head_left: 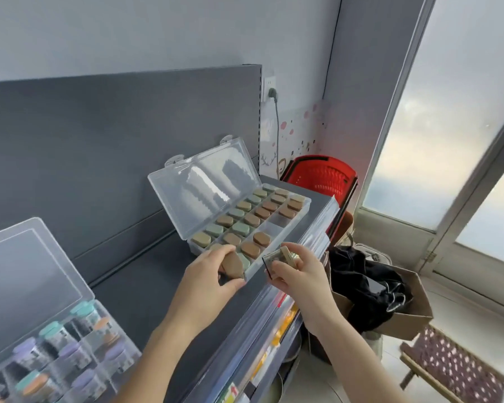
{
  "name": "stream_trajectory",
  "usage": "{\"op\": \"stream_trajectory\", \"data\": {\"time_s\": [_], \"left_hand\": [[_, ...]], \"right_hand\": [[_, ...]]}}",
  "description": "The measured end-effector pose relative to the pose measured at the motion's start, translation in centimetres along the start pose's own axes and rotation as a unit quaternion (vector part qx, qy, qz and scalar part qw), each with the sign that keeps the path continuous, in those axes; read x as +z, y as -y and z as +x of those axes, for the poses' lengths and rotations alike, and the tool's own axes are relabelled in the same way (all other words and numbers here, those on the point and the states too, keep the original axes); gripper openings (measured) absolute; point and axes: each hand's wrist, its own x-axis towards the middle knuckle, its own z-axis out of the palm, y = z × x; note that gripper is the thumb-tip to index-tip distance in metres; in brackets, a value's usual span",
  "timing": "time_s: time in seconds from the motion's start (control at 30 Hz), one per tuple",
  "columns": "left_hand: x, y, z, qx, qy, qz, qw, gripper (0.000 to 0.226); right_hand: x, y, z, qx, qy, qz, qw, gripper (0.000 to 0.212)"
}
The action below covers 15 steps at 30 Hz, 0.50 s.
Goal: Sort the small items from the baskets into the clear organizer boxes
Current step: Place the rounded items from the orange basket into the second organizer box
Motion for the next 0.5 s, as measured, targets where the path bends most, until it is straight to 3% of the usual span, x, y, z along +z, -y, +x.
{"op": "stream_trajectory", "data": {"time_s": [0.23,0.5], "left_hand": [[4.7,-2.2,6.8,-0.053,-0.043,0.011,0.998,0.054],[8.7,-4.8,12.3,-0.113,-0.091,0.043,0.988,0.053]], "right_hand": [[-4.5,1.0,9.3,-0.006,0.091,-0.048,0.995,0.046],[-8.9,2.8,18.1,-0.028,0.147,-0.108,0.983,0.045]]}}
